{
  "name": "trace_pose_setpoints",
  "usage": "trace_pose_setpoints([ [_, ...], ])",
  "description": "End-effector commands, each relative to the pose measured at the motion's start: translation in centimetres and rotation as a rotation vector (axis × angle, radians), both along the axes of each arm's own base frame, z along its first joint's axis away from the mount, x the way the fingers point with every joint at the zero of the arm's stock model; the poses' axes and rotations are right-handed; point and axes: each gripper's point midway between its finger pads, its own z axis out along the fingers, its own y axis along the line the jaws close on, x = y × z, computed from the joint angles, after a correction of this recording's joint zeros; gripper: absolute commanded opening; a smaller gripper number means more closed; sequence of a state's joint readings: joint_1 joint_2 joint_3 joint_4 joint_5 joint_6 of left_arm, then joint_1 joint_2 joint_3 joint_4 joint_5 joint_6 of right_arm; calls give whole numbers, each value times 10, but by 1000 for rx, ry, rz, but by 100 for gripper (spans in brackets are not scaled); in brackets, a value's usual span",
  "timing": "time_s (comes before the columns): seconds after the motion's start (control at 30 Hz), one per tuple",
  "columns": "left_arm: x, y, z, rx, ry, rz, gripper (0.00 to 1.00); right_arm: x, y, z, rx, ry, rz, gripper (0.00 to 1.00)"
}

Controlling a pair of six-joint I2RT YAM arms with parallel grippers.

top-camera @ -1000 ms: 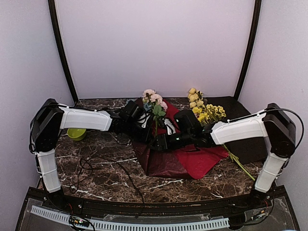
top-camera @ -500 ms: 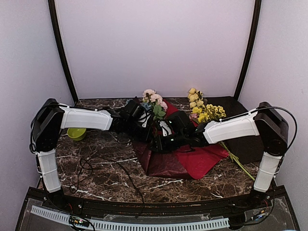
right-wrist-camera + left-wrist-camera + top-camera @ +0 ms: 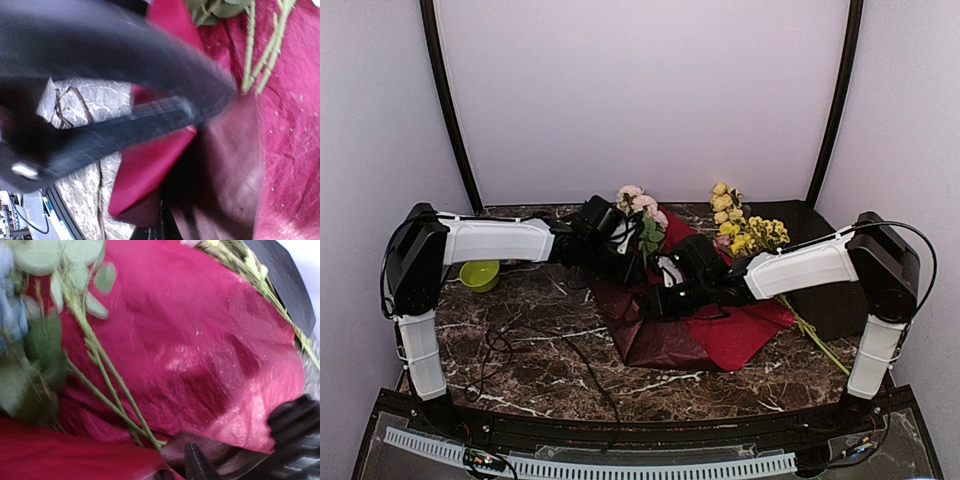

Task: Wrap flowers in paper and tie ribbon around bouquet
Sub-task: Fold the 1/4-folded wrapping paper at the center of the board.

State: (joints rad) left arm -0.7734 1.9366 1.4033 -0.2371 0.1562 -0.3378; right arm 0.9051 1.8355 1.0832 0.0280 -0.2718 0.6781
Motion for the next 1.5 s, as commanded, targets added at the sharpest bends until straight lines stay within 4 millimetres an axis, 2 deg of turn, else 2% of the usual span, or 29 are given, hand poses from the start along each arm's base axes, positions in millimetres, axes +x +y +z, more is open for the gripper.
trace_pose_setpoints([
  [0.0,19,16,59,25,-165,24,46,0,-9,-1,3,13,-23,0],
  [0.1,7,20,91,-3,-266,-30,50,1,-11,-2,15,21,-31,0],
  [0.17,-18,11,110,-21,-388,-137,49,2,-11,-2,20,24,-32,0],
  [0.2,-37,4,120,-36,-454,-213,48,2,-12,-1,24,25,-34,0],
  [0.3,-111,-17,118,-109,-552,-506,50,3,-11,-1,35,30,-30,0],
  [0.33,-132,-20,110,-128,-558,-581,51,3,-11,-1,37,33,-27,0],
  [0.4,-154,-21,84,-109,-543,-659,51,2,-11,-1,41,39,-22,0],
  [0.53,-155,-21,40,5,-484,-672,48,2,-13,0,41,38,-24,0],
  [0.7,-142,-32,17,63,-500,-654,48,1,-14,1,43,40,-26,0],
  [0.8,-136,-39,-3,136,-510,-662,48,2,-15,2,44,39,-31,0],
  [0.9,-138,-41,-27,194,-486,-690,47,3,-16,6,48,30,-38,0],
  [1.03,-148,-32,-55,227,-432,-720,47,3,-19,13,50,18,-46,0],
  [1.2,-159,-26,-68,219,-393,-747,47,2,-26,14,38,18,-61,0],
  [1.47,-165,-20,-85,229,-347,-755,45,-9,-39,11,16,44,-68,0],
])
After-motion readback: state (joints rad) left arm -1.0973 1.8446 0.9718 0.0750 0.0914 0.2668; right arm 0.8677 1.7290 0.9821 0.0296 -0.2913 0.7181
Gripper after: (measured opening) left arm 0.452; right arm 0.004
